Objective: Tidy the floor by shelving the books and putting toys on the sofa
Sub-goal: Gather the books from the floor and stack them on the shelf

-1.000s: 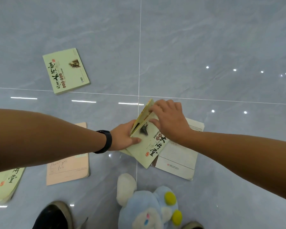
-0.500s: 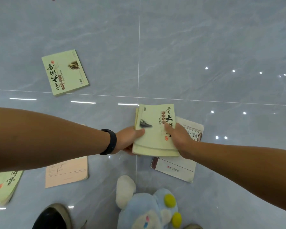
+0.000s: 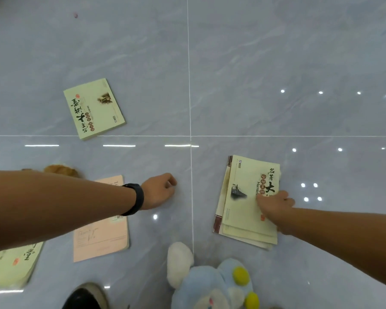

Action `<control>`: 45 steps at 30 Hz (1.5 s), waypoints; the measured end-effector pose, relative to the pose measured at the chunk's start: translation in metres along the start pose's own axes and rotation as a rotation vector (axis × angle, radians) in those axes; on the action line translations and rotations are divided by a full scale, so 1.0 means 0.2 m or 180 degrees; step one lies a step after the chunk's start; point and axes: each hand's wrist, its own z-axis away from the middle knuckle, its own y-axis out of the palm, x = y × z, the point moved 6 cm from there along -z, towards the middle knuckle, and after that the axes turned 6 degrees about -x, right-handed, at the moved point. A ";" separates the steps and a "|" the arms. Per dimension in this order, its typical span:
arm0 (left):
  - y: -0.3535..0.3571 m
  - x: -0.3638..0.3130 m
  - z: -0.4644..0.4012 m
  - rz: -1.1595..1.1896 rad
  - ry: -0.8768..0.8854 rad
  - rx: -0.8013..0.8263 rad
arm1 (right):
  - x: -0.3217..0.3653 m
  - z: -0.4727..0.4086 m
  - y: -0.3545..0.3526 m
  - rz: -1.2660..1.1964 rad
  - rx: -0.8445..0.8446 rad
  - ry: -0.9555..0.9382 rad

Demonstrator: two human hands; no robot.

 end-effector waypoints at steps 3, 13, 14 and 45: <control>-0.14 0.06 0.03 -0.1599 0.0672 0.0007 | 0.16 0.03 0.08 -0.0154 0.0156 -0.0213; -0.20 0.36 0.18 -0.4590 0.2333 0.0711 | 0.63 0.22 0.35 0.0017 0.0439 -0.0900; -0.18 0.36 0.18 -0.4645 0.2342 0.0712 | 0.64 0.22 0.37 0.0014 0.0463 -0.0930; -0.55 -0.41 0.04 -0.2340 0.2696 -0.1486 | 0.81 0.59 0.37 -0.0613 0.2632 -0.2004</control>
